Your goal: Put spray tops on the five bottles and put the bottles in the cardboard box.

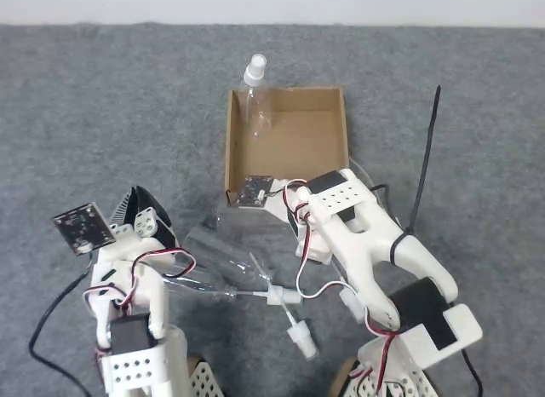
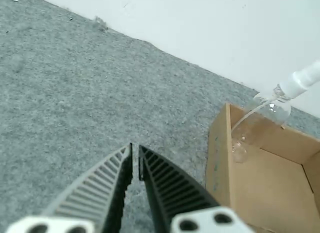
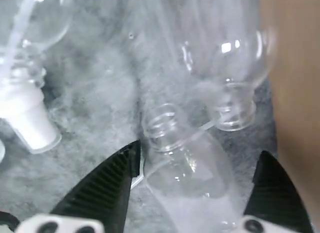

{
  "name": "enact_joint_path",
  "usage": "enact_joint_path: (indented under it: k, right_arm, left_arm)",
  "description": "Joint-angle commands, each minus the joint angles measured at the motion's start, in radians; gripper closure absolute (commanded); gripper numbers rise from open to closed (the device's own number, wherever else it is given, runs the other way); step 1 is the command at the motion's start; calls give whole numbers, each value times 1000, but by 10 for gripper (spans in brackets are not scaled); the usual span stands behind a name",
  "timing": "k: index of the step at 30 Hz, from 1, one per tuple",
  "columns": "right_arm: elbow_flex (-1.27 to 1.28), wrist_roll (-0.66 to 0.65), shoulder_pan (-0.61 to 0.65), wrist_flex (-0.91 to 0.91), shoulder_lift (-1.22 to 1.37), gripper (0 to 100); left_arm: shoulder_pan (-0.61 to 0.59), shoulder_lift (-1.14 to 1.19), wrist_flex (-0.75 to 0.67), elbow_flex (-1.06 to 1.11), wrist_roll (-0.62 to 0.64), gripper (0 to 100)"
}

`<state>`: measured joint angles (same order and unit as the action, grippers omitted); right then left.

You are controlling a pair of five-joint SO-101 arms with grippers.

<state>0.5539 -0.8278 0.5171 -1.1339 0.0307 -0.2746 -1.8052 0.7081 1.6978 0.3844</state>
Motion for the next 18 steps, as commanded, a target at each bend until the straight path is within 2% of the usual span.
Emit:
enact_joint_path:
  k: [1, 4, 13, 18]
  right_arm:
    - [-41, -92, -27, -10, -18, 720]
    - [-29, -143, -44, -5, -21, 719]
    - [-29, -147, -48, -2, -13, 725]
    - [-29, -144, -47, -7, -21, 867]
  left_arm:
    - [3, -20, 3, -13, -8, 988]
    - [3, -20, 3, -13, -8, 988]
    - [3, -20, 3, -13, -8, 988]
    - [3, -20, 3, -13, -8, 988]
